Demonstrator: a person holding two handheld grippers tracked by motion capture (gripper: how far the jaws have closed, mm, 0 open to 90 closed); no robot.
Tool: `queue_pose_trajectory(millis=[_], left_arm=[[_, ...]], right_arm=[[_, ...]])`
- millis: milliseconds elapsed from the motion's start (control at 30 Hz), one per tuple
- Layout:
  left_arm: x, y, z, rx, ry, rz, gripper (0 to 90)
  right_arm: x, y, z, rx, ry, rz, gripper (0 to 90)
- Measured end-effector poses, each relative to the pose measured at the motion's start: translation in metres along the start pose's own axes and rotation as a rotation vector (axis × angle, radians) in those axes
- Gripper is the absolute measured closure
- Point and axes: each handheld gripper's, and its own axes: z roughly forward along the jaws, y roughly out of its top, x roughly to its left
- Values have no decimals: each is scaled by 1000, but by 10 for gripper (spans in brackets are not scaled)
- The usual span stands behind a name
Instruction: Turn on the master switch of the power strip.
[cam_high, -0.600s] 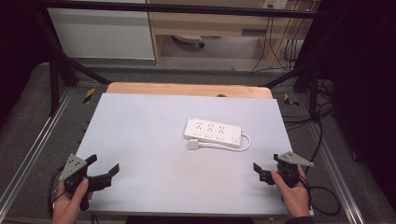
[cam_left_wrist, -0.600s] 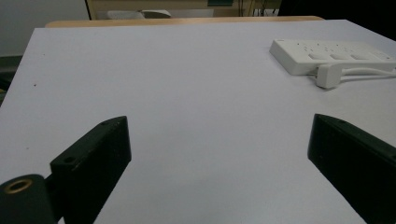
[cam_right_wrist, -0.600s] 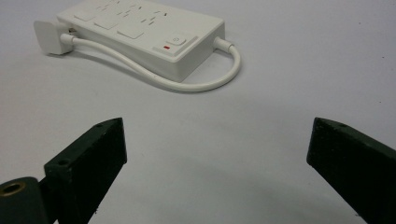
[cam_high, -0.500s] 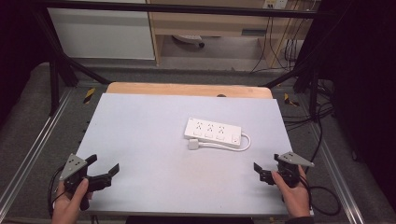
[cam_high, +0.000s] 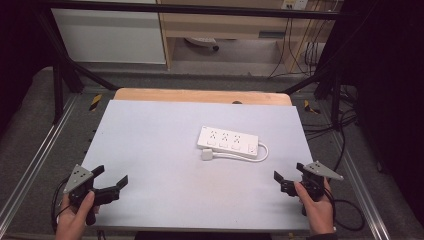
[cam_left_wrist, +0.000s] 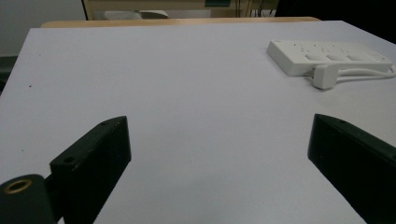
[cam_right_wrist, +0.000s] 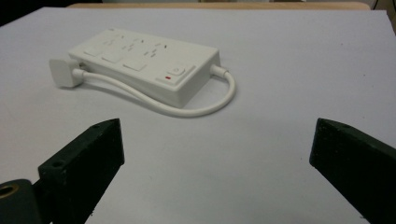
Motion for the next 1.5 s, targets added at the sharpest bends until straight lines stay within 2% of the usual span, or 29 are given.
queue_pose_trajectory(millis=[133,267,433,500,533,667,800,933,1267,1500], left_arm=[[0,0,0,-1,1,2,59],[0,0,0,9,4,6,59],[0,-1,1,13,5,8,59],[0,-1,2,14,6,7,59],[0,-1,2,14,7,7,60],[-1,-1,1,16,5,10,59],[0,-1,2,19,6,10,59],[0,-1,2,19,5,11,59],[0,-2,3,23,9,8,59],[0,-2,3,24,10,8,59]], right_arm=[[5,8,-3,-38,23,4,25],[5,13,-3,-45,32,-6,24],[6,26,-3,-60,24,-16,25],[6,32,-3,-73,23,-17,27],[8,37,-4,-97,11,-26,33],[10,44,-2,-118,-1,-40,33],[10,49,1,-123,-4,-45,33],[11,55,4,-119,0,-30,32],[16,66,16,-105,16,-48,65],[19,72,23,-98,10,-54,82]])
